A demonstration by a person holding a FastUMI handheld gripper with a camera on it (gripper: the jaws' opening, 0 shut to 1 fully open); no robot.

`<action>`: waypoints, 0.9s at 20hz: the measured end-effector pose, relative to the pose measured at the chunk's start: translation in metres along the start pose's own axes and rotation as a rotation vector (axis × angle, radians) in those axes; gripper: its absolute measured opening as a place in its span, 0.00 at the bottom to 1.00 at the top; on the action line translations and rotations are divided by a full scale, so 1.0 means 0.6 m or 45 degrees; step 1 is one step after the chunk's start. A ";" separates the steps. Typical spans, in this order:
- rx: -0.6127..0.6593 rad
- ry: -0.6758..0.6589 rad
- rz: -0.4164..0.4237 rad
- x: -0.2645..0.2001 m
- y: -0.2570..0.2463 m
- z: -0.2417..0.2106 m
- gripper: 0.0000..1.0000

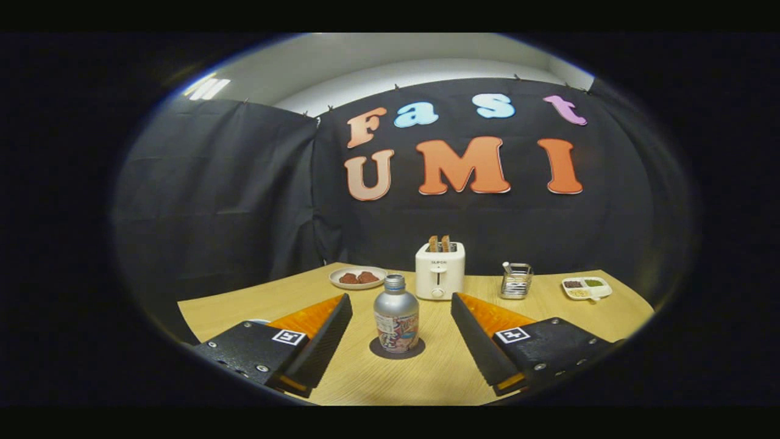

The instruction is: Take the bottle from table, then pour the juice into the cup, finally place the bottle on the coaster

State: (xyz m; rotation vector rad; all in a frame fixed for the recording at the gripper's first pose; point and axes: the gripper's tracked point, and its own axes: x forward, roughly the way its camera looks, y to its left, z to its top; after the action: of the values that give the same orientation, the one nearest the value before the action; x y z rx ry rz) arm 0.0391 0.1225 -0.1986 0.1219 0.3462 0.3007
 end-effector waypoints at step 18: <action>0.016 -0.312 -0.189 -0.226 -0.025 0.168 0.97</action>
State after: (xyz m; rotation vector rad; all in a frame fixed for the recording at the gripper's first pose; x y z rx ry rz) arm -0.0429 0.0595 -0.0642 0.1430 0.1129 0.1341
